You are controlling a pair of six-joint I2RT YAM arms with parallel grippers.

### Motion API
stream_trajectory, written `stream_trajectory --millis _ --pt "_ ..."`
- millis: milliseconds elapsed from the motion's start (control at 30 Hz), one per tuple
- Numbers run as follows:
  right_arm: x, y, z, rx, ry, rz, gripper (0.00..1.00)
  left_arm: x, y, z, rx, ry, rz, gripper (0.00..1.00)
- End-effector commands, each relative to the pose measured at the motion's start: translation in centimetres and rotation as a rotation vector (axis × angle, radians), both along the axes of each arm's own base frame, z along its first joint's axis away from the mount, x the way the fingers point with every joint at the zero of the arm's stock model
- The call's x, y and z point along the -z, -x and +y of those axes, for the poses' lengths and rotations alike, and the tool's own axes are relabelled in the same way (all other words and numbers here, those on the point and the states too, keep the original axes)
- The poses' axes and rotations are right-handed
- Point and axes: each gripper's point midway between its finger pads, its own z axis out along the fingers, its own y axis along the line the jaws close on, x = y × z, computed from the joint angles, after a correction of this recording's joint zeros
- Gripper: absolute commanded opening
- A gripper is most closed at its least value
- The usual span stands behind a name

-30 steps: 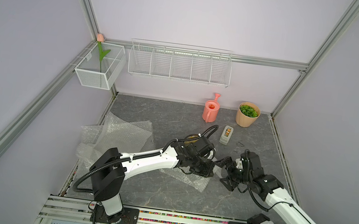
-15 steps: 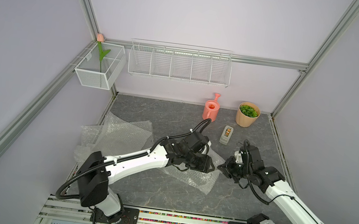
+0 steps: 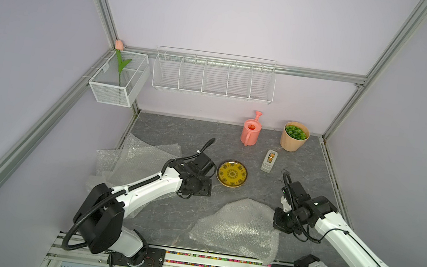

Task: Wrap dinner plates in bubble wrap
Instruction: Place the bubble wrap at the center of the board.

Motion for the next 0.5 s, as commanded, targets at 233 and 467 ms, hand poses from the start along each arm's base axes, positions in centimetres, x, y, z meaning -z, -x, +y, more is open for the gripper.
stream_trajectory --millis 233,467 --pt "0.5 -0.7 -0.6 -0.008 0.060 0.002 0.07 2.9 3.8 -11.0 0.190 0.361 0.160 0.74" --pt "0.3 -1.0 0.4 -0.004 0.008 -0.008 0.07 3.1 5.0 -16.1 0.252 0.469 0.212 0.26"
